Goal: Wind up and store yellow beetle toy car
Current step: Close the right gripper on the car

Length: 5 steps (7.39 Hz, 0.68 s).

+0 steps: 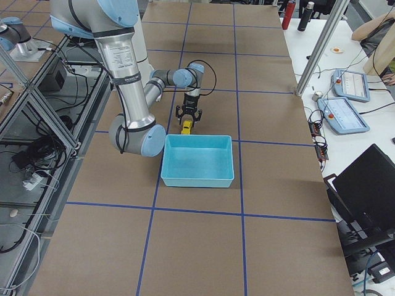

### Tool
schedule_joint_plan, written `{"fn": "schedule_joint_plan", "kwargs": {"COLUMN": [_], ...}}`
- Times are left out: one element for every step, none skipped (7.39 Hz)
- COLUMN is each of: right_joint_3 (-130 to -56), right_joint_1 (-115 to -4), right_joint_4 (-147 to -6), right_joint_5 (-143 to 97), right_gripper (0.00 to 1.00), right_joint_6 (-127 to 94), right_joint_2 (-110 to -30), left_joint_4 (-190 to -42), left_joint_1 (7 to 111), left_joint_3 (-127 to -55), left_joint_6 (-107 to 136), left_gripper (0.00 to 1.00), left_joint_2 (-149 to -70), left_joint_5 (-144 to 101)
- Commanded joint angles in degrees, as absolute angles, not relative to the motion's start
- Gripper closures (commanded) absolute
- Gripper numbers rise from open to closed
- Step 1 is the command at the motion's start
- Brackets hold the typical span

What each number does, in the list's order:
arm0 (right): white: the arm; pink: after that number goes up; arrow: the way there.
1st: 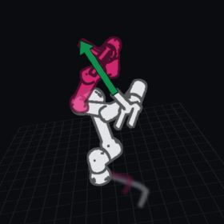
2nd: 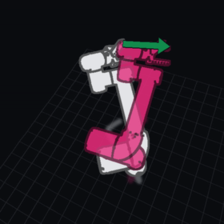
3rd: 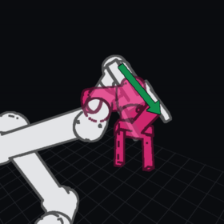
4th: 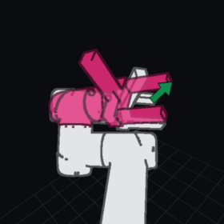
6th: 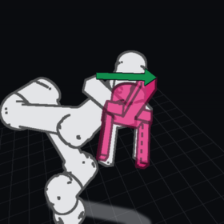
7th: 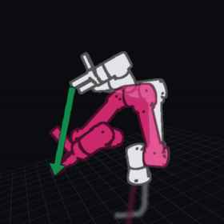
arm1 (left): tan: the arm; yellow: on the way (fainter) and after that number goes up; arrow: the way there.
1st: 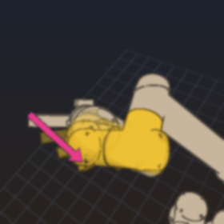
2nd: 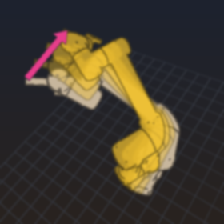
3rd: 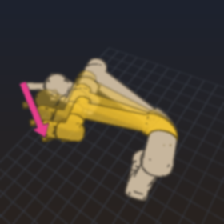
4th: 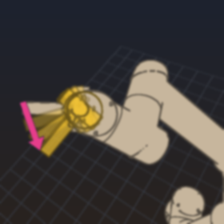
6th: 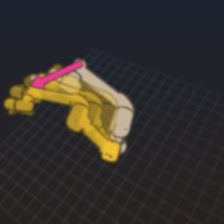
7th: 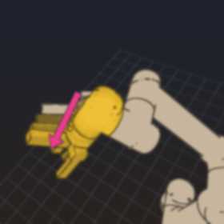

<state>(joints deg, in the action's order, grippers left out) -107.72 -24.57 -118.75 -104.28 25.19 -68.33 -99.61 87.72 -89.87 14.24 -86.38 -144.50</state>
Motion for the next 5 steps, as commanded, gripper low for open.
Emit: {"fn": "schedule_joint_plan", "kwargs": {"right_joint_3": [-107.67, -107.93, -108.54, -109.59, -111.77], "right_joint_1": [-25.13, -25.75, -26.62, -28.37, -30.22], "right_joint_4": [-118.74, -119.44, -120.40, -122.85, -125.22], "right_joint_5": [-104.06, -104.15, -104.50, -104.85, -105.11], "right_gripper": [0.64, 0.74, 0.84, 0.84, 0.84], "right_joint_6": [25.57, 26.01, 26.02, 26.10, 27.23], "right_joint_2": [-68.38, -67.94, -67.68, -66.81, -66.45], "left_joint_4": [-99.58, -99.58, -99.58, -99.67, -99.58], "left_joint_1": [87.71, 87.71, 87.71, 87.71, 87.71], "left_joint_3": [-89.65, -89.74, -89.74, -89.74, -89.74], "left_joint_6": [14.24, 14.24, 14.24, 14.33, 14.24], "left_gripper": [0.00, 0.00, 0.00, 0.00, 0.00], "left_joint_2": [-86.40, -86.40, -86.40, -86.40, -86.40], "left_joint_5": [-144.49, -144.49, -144.49, -144.58, -144.58]}}
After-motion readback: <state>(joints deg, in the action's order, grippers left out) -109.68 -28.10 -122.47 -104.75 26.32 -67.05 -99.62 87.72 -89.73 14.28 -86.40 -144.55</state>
